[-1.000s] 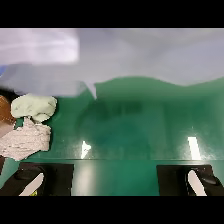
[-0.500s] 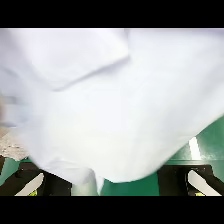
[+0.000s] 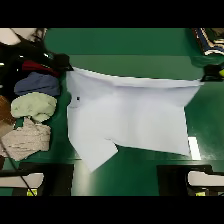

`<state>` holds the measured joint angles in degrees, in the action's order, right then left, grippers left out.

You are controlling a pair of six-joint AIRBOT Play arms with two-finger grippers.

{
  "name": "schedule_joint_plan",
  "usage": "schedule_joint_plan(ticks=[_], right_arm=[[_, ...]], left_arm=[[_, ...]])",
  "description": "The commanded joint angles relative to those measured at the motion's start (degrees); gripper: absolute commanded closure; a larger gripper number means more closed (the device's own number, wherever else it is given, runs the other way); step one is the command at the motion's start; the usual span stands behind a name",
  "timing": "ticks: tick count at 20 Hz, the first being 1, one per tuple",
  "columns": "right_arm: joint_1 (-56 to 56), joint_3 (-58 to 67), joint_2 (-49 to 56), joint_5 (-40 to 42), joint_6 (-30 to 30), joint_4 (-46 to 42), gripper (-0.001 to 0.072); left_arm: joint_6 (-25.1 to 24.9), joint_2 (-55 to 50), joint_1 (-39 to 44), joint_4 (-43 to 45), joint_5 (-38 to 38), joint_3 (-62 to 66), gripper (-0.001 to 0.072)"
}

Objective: Fold the shirts.

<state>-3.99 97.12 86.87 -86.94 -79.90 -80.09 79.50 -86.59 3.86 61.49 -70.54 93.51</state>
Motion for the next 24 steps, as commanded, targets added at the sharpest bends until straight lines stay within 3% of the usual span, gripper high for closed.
schedule_joint_plan(ticks=[1,5,7,10,12,15,19,24], right_arm=[[0.3,0.3,8.9,11.8,-0.1,4.0,0.0698],[0.5,7.0,15.5,19.0,-0.8,8.3,0.0698],[1.1,10.1,16.7,19.7,-0.9,8.5,0.0698],[1.9,10.5,16.8,16.0,-0.8,8.3,0.0698],[3.0,7.4,15.9,12.5,-0.5,7.9,0.0698],[3.8,-2.5,12.1,13.6,-0.4,7.9,0.0698],[2.9,-13.2,6.4,16.5,-0.4,8.0,0.0698],[-1.6,-16.9,-0.7,14.3,0.1,8.6,0.0698]], left_arm=[[-2.0,-9.2,0.0,0.0,13.0,-0.8,0.0683],[-2.1,-10.8,0.0,-0.2,28.3,-0.7,0.0683],[-5.2,-10.8,-0.2,-0.1,29.8,0.2,0.0683],[-9.7,-10.6,-0.2,0.0,21.6,1.7,0.0683],[-9.5,-10.6,-0.2,0.5,13.2,1.1,0.0684],[-8.7,-10.6,-0.2,4.8,5.6,-1.3,0.0684],[-5.9,-10.4,-0.2,10.2,1.8,-4.6,0.0684],[-6.7,-5.0,-2.7,10.1,1.1,-4.5,0.0684]])
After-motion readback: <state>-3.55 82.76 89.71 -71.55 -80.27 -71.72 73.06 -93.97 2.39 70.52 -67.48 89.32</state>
